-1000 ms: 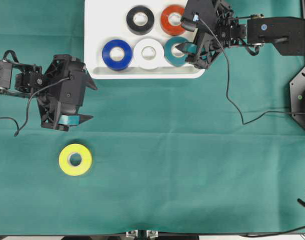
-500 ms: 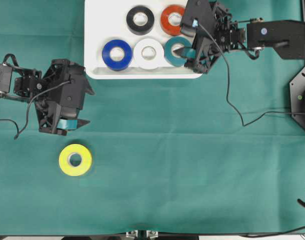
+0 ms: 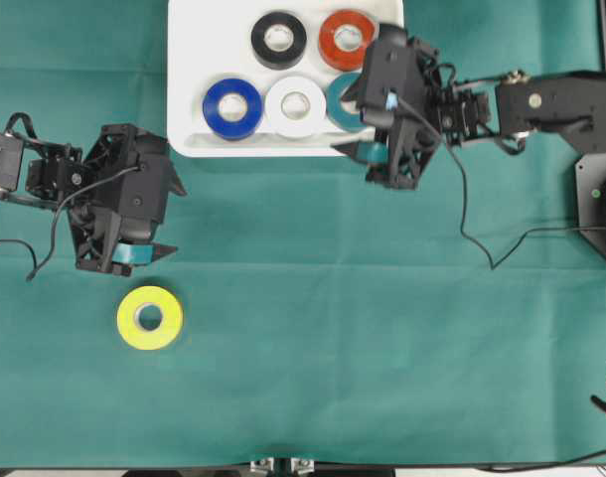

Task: Put the tape alternately from left to right into the white case.
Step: 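Open the right gripper and lift it out of the tray, then lower the left gripper into the yellow roll's core and close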

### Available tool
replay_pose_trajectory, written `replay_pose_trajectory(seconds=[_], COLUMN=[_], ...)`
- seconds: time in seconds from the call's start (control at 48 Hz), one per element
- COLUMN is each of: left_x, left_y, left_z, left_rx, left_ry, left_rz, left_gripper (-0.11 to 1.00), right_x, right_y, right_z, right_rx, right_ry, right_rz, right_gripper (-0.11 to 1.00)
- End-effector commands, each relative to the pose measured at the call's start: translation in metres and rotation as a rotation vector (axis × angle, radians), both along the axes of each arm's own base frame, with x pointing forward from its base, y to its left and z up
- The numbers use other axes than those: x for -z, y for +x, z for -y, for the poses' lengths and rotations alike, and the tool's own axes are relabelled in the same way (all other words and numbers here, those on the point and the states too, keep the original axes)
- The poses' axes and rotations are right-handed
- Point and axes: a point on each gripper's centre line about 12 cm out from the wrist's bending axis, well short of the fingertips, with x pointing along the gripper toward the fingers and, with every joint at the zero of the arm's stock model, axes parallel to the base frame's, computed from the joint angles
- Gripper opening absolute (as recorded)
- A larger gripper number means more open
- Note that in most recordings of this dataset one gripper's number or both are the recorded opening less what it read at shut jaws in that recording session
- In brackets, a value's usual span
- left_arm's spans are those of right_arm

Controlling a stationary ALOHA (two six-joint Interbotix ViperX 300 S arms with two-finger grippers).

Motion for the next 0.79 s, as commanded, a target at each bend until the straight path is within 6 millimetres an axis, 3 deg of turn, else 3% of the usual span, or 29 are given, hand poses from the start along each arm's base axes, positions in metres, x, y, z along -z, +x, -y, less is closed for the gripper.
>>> replay_pose_trajectory(seconds=[0.0, 0.417, 0.771], left_x=[-0.013, -0.008, -0.004], left_y=[0.005, -0.001, -0.009], left_z=[0.003, 0.012, 0.033], left_rx=[0.004, -0.043, -0.064], left_ry=[-0.010, -0.070, -0.137], left_rz=[0.041, -0.005, -0.043], left_gripper=[0.73, 0.73, 0.73], right_x=[-0.013, -0.013, -0.003], right_y=[0.004, 0.005, 0.007], right_z=[-0.013, -0.064, -0.082], right_rx=[-0.042, -0.182, -0.236], right_ry=[-0.004, 0.002, 0.014], right_rz=[0.042, 0.045, 0.031], right_gripper=[0.81, 0.81, 0.81])
